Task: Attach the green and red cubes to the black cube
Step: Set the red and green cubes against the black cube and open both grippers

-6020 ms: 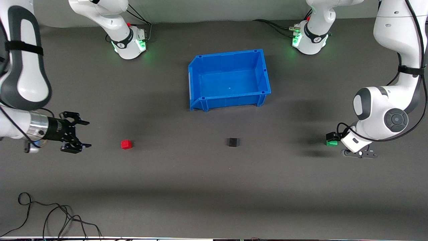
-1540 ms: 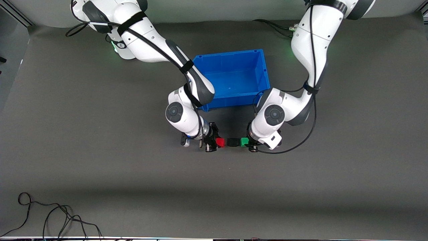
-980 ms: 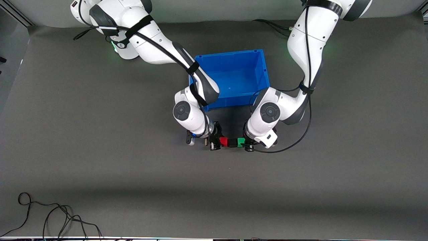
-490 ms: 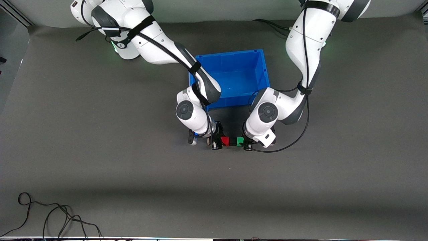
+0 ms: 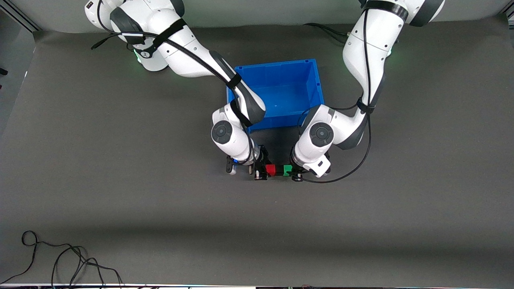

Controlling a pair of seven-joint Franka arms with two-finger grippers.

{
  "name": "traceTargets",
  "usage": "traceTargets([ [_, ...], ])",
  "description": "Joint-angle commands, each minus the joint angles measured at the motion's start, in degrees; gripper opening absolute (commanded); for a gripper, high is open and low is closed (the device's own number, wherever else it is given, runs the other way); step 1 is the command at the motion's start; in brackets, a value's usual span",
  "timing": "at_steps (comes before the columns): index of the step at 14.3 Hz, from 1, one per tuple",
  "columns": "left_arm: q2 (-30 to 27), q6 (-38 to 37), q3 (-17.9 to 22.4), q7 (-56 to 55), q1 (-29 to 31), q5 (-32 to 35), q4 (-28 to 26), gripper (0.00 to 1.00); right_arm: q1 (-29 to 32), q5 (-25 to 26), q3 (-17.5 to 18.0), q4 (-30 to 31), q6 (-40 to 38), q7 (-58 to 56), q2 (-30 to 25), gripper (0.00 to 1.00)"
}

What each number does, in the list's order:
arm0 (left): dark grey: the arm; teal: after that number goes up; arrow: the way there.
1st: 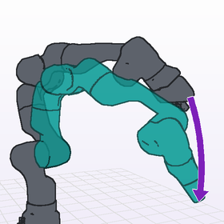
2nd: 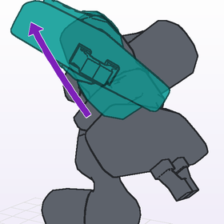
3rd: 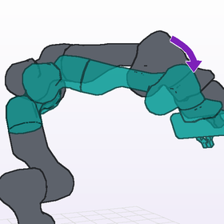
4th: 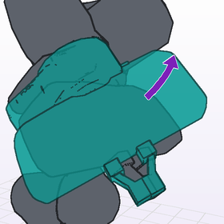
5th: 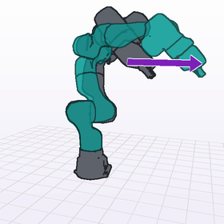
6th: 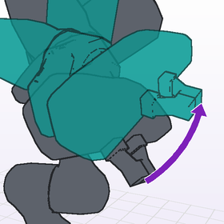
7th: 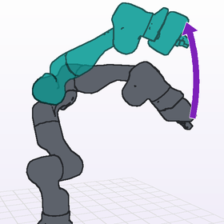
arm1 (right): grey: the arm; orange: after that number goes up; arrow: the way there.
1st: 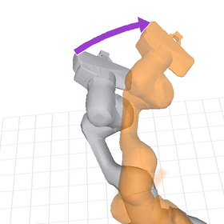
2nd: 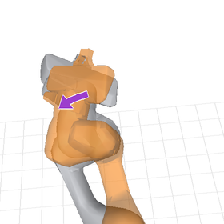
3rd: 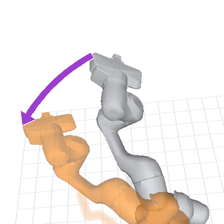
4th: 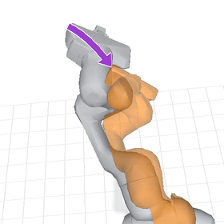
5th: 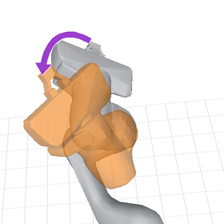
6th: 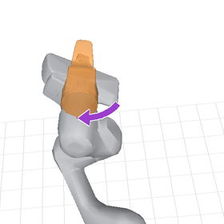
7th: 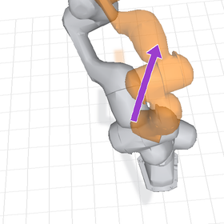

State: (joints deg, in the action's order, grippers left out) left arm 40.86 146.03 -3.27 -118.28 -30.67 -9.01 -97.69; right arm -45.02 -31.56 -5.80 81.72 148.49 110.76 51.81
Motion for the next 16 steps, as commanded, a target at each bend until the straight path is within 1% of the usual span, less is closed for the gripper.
traceTargets([
  [1,0.98,0.40,0.90,-0.29,-1.41,0.04,1.10,0.31,-0.77,1.23,-0.88,-1.83,0.22,2.01,0.92,1.00],
  [2,0.98,0.31,0.90,-0.37,-1.41,1.78,1.10,0.81,-0.77,1.32,-0.88,-1.83,0.22,2.00,0.83,1.00],
  [3,0.71,0.05,0.90,-0.37,-1.33,3.80,1.10,1.00,-0.68,1.32,-0.88,-1.83,0.22,1.92,0.66,1.00],
  [5,0.36,-0.56,0.99,-0.46,-1.06,4.26,1.19,1.00,-0.15,2.28,-1.06,-1.66,-0.56,1.74,-0.65,1.00],
  [6,0.27,-0.83,1.16,-0.46,-0.80,4.35,1.36,1.00,0.02,3.42,-1.67,-1.39,-2.05,1.65,-1.88,1.00],
  [7,-0.51,-1.09,1.51,-0.46,-0.54,4.35,1.36,1.00,-0.06,4.48,-3.07,-1.65,-5.54,1.57,-2.85,1.00],
  [8,-1.39,-2.22,2.39,-0.46,-0.45,4.35,1.36,1.00,-0.06,5.62,-3.95,-1.91,-9.06,1.39,-4.16,1.00],
  [10,-4.20,-5.73,5.11,-0.28,-0.53,4.52,1.45,1.00,0.20,8.08,-5.45,-1.83,-13.20,0.95,-6.98,1.00],
  [11,-5.78,-7.84,6.43,1.20,-0.45,5.65,1.37,1.00,0.63,8.26,-5.89,-1.83,-15.22,0.78,-8.03,1.00],
  [13,-9.55,-13.11,8.45,6.98,1.39,6.72,1.45,1.00,0.90,8.53,-6.94,-1.83,-19.96,0.69,-11.02,1.00],
  [15,-13.50,-19.17,8.37,16.01,4.55,6.46,1.37,1.00,0.90,8.44,-8.79,-1.74,-26.37,-2.37,-14.88,1.00],
  [16,-15.35,-21.98,8.46,20.59,5.09,6.20,1.36,1.00,0.90,8.44,-10.10,-1.74,-29.63,-4.48,-16.64,1.00],
])
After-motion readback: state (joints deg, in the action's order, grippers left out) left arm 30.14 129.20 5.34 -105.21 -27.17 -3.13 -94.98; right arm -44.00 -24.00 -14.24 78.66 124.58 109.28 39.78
